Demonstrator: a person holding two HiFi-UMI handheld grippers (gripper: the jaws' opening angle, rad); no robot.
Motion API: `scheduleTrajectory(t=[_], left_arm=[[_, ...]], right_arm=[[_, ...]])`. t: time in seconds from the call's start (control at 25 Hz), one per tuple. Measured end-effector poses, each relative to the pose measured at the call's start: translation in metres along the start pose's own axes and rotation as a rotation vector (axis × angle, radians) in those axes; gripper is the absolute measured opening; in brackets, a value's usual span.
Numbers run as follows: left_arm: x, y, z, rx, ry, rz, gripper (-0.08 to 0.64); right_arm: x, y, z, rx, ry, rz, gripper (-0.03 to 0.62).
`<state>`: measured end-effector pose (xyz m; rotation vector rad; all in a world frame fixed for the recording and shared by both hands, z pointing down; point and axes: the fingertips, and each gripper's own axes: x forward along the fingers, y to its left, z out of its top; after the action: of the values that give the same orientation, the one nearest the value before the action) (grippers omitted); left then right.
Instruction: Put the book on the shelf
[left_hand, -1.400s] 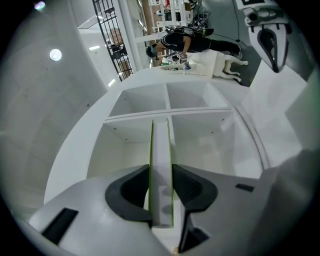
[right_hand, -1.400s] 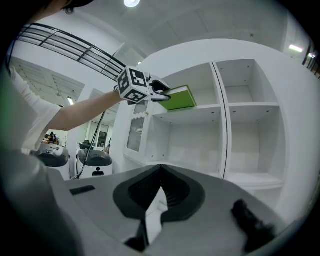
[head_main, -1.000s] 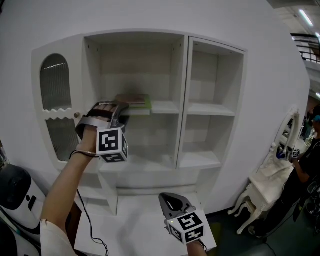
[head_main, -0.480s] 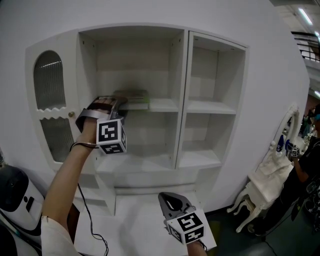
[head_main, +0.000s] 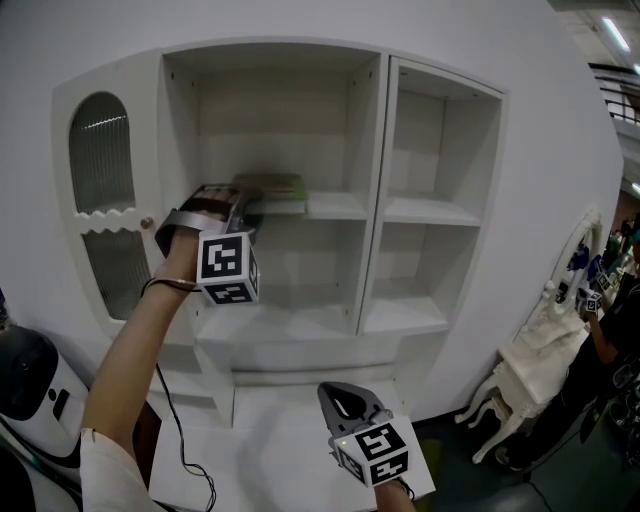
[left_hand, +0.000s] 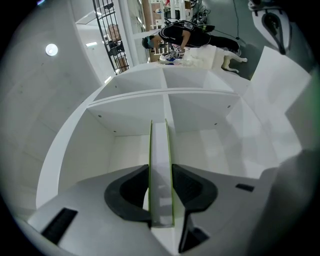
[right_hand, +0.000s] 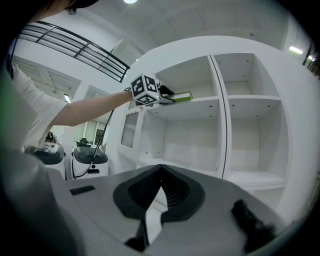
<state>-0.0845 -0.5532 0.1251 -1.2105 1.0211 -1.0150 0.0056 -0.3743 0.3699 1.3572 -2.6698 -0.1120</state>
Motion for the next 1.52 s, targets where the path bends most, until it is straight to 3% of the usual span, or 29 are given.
scheduleTrajectory(t=[0.16, 0.28, 0.52, 0.88, 1.2, 1.52], left_arm=[[-0.006, 0.001, -0.001, 0.034, 0.006, 0.047, 0.162], [-0.017, 0.006, 0.000, 0.011, -0.018, 0.081, 0.201], [-0.036, 0.010, 0.007, 0.016, -0.045, 0.109, 0.204], [-0.029, 0.008, 0.005, 0.051, -0.003, 0.110, 0.017], [-0.009, 0.001, -0.001, -0.010, 0.033, 0.077, 0.009], [0.006, 0.001, -0.001, -0.007, 0.066, 0.070, 0.009]], right_arm=[[-0.002, 0.001, 0.000, -0.001, 0.004, -0.006, 0.012], [-0.003, 0.002, 0.000, -0.008, 0.007, -0.010, 0.012], [-0.003, 0.010, 0.002, -0.020, 0.007, 0.002, 0.012], [-0.007, 0.007, 0.000, -0.021, 0.009, -0.008, 0.012], [-0.016, -0.011, -0.003, -0.010, 0.007, -0.040, 0.012], [-0.024, -0.021, -0.006, -0.003, 0.012, -0.061, 0.012]])
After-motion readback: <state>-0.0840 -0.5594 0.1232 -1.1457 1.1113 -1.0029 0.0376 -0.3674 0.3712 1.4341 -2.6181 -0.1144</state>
